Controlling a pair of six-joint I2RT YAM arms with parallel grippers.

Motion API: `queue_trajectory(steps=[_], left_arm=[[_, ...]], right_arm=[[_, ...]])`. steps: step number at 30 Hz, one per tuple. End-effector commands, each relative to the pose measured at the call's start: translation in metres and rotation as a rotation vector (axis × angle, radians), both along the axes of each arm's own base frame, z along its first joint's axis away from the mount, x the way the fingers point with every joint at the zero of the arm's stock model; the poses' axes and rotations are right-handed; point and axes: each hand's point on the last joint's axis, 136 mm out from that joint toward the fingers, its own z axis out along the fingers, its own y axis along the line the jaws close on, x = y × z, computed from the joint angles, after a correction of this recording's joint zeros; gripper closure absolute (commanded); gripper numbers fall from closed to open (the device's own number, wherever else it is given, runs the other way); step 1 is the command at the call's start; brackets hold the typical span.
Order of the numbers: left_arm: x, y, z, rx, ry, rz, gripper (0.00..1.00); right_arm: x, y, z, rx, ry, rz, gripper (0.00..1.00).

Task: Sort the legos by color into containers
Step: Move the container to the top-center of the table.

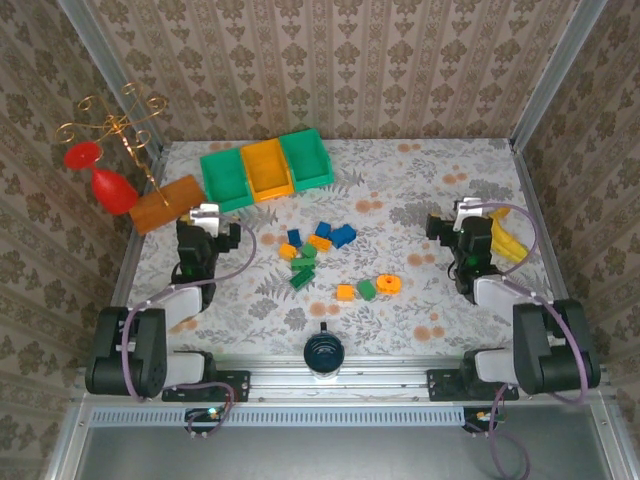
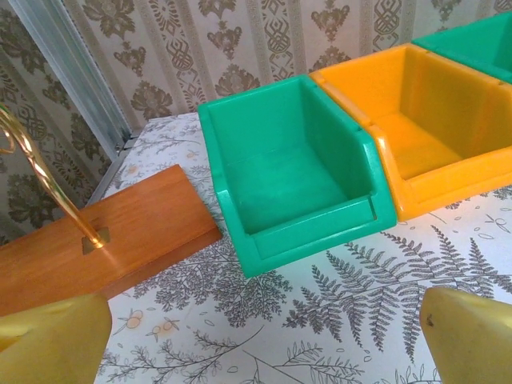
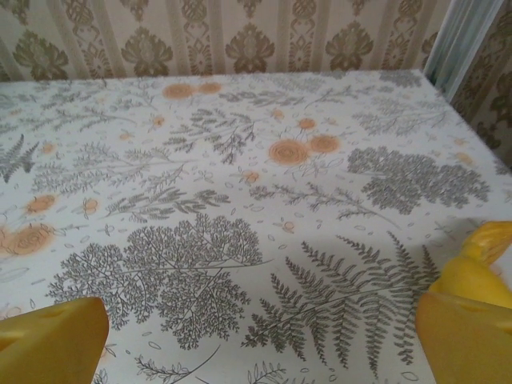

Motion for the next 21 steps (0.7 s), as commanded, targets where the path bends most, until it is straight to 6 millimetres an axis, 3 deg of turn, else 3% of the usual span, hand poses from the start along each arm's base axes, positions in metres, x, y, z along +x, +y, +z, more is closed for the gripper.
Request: queue_trajectory(steps=[1,9,21], left_arm=[[0.001,0.009,0.018,0.012,0.016,0.078,0.0],[0.01,-0.007,0.032,-0.132,0.102,0.114,0.0],[0.052,-0.047,0.019,-0.213,0.257,0.148,0.0]], right_arm=[[-0.008,-0.007,0.01,-0.009,0.038,-0.047,0.0],[-0.027,-0.017,0.026,0.039,0.055,-0.138,0.0],[-0.036,-0.015,0.021,0.109,0.164,-0.175,0.0]])
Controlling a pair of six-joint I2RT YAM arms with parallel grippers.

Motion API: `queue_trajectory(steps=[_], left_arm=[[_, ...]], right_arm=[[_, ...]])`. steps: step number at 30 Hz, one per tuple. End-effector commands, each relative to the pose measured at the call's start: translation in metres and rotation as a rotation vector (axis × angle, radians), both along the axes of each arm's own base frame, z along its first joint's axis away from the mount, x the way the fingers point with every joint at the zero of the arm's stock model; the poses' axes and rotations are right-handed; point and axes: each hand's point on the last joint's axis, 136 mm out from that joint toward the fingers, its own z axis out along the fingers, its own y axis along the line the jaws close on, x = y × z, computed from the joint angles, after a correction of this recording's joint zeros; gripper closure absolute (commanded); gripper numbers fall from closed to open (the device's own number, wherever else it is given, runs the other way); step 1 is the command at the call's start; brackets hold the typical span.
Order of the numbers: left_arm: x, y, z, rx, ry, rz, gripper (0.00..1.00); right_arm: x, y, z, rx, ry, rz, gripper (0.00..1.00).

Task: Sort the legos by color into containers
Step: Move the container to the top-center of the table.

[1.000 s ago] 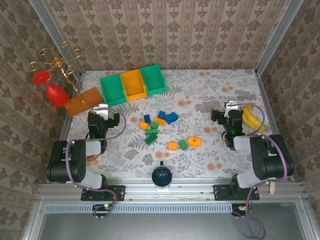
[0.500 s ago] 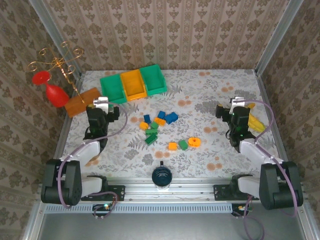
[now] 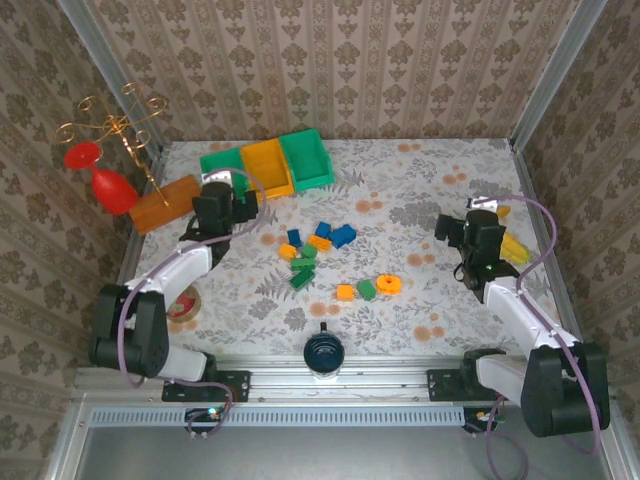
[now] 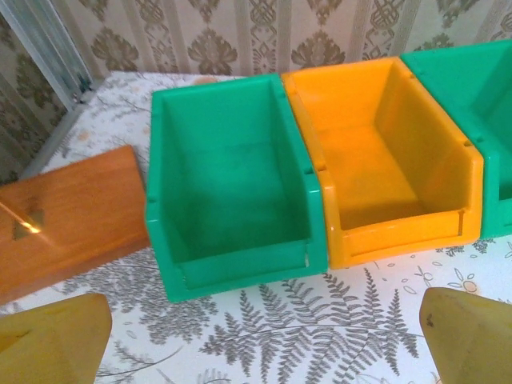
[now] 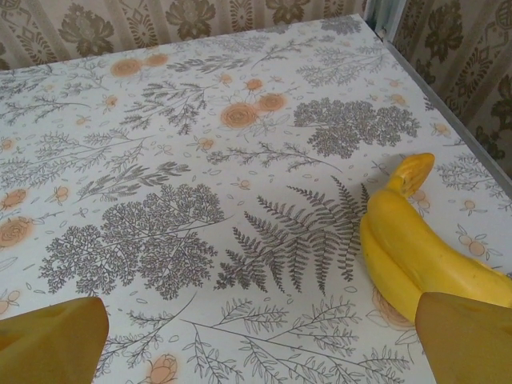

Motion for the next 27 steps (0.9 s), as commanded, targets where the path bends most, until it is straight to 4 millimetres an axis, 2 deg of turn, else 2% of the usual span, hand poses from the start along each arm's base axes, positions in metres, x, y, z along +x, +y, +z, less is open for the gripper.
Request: queue_trajectory(steps=[1,16,27], left_arm=[[0.009,-0.001,-0.005,-0.04,0.059,0.061,0.0],[0.075,-0.019,-0.037,0.013,0.253,0.091,0.01],[0.112,-0.014,-0.063,0.006,0.322,0.124,0.27]], right_arm=[[-0.004,0.0,0.004,0.029,0.035,-0.031,0.0],[-0.004,0.007,-0.011,0.124,0.186,-0.071,0.0],[-0.009,0.014,-0.003,0.187,0.234,-0.09,0.0]])
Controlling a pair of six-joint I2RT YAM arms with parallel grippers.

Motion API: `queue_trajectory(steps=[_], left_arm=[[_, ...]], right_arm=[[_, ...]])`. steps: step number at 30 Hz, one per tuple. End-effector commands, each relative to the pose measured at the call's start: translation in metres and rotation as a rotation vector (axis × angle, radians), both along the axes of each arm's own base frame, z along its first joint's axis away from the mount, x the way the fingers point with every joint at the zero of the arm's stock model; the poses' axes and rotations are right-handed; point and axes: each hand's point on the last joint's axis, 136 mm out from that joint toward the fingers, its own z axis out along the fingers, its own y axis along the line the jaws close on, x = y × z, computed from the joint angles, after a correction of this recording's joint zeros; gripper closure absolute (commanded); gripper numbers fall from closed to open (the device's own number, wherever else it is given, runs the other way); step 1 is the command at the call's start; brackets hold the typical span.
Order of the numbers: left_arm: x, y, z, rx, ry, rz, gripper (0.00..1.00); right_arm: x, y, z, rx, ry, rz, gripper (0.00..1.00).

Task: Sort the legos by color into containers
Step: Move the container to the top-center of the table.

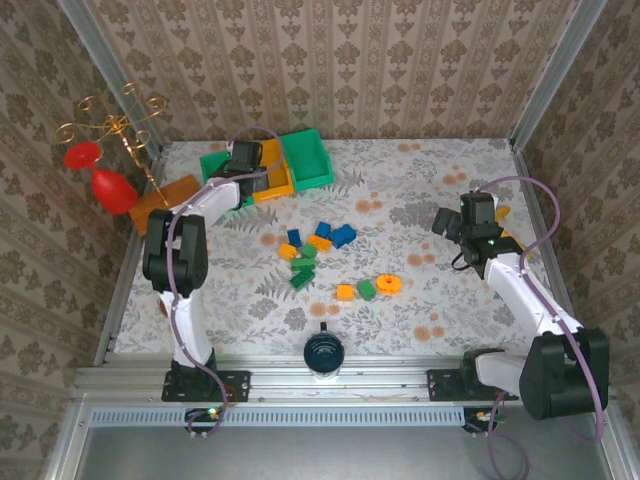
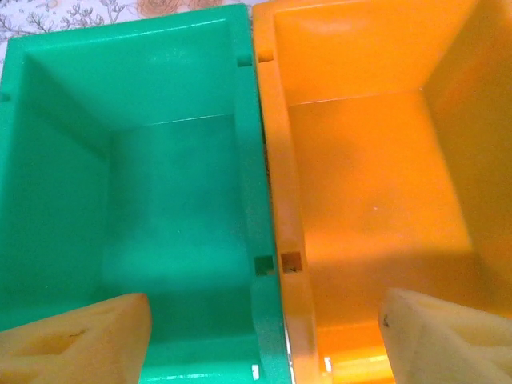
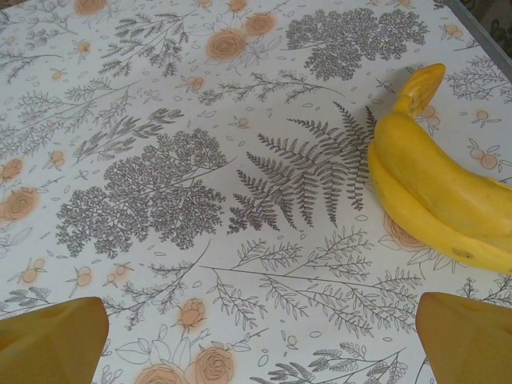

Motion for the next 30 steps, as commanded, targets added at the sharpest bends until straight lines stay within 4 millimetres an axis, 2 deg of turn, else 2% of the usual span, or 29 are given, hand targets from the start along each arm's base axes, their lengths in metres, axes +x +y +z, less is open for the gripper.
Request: queue_trajectory(steps=[1,5,8,10,16,21,26,30], left_arm=[[0.007,0.009,-0.005,-0.002,0.033,0.028,0.29],[0.015,0.009,-0.017,-0.028,0.058,0.024,0.38],[0.021,0.004,-0.025,-0.036,0.076,0.005,0.51],[0.022,0.001,-0.029,-0.04,0.086,-0.007,0.59],[0.017,-0.012,-0.036,-0.036,0.101,-0.04,0.74],[0.01,-0.031,-0.039,-0.025,0.114,-0.075,0.79],[-0.001,-0.052,-0.038,-0.036,0.116,-0.077,0.79],[-0.012,-0.079,-0.036,-0.06,0.114,-0.097,0.79]], right_arm=[[-0.005,0.006,0.0,0.039,0.039,-0.008,0.0],[-0.005,0.007,0.0,0.046,0.047,-0.012,0.0],[-0.004,0.008,0.0,0.049,0.051,-0.01,0.0],[-0.003,0.009,-0.001,0.048,0.061,-0.01,0.0],[-0.001,0.011,-0.005,0.049,0.087,-0.012,0.0],[0.001,0.015,-0.005,0.054,0.09,-0.007,0.0],[0.001,0.019,-0.005,0.058,0.093,-0.004,0.0],[-0.001,0.022,-0.006,0.065,0.101,-0.003,0.0]])
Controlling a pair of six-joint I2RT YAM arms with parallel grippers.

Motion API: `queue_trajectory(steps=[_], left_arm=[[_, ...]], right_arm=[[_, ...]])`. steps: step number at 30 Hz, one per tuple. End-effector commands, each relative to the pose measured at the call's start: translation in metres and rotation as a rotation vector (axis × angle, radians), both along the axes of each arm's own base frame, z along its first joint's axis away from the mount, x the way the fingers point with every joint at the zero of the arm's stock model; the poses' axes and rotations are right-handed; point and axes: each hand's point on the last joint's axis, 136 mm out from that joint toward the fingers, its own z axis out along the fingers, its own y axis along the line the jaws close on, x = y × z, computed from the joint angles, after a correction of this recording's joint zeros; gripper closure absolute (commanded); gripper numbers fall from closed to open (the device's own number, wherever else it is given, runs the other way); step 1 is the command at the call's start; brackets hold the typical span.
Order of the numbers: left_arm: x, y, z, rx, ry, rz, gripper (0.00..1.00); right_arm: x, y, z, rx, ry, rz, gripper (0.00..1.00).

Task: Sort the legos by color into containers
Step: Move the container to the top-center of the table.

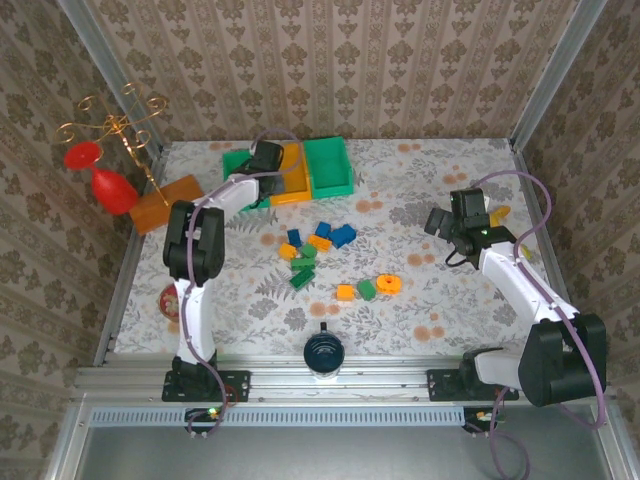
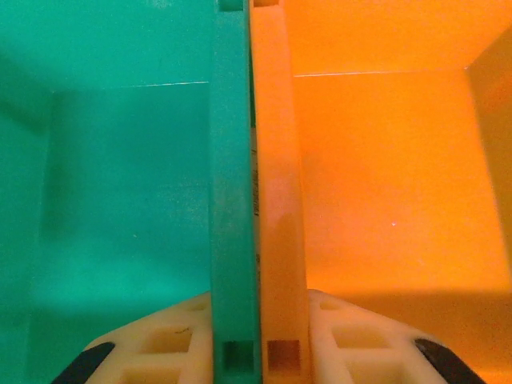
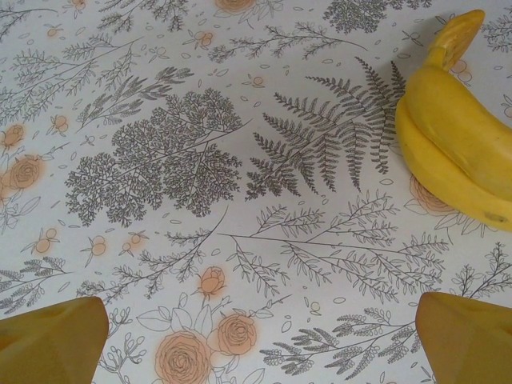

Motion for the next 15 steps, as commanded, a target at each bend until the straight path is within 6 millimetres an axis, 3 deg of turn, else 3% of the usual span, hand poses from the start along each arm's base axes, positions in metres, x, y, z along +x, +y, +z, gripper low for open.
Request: queue_trajectory(steps=[1,4,5,9,15], left_arm=[[-0.017,-0.022,0.002,-0.007,0.023,-0.01,0.79],[-0.021,-0.037,0.003,-0.016,0.02,-0.018,0.79],[-0.027,-0.054,0.002,-0.017,0.02,-0.049,0.79],[-0.032,-0.082,-0.003,-0.026,0.032,-0.093,0.79],[-0.038,-0.105,-0.008,-0.021,0.046,-0.13,0.75]], right_arm=[[0.0,0.005,0.005,0.023,0.01,-0.009,0.0],[-0.002,0.007,0.005,0.025,0.018,-0.006,0.0],[-0.002,0.008,0.004,0.026,0.021,-0.005,0.0],[-0.004,0.01,0.004,0.029,0.028,-0.003,0.0],[-0.005,0.013,0.004,0.036,0.034,0.007,0.0]])
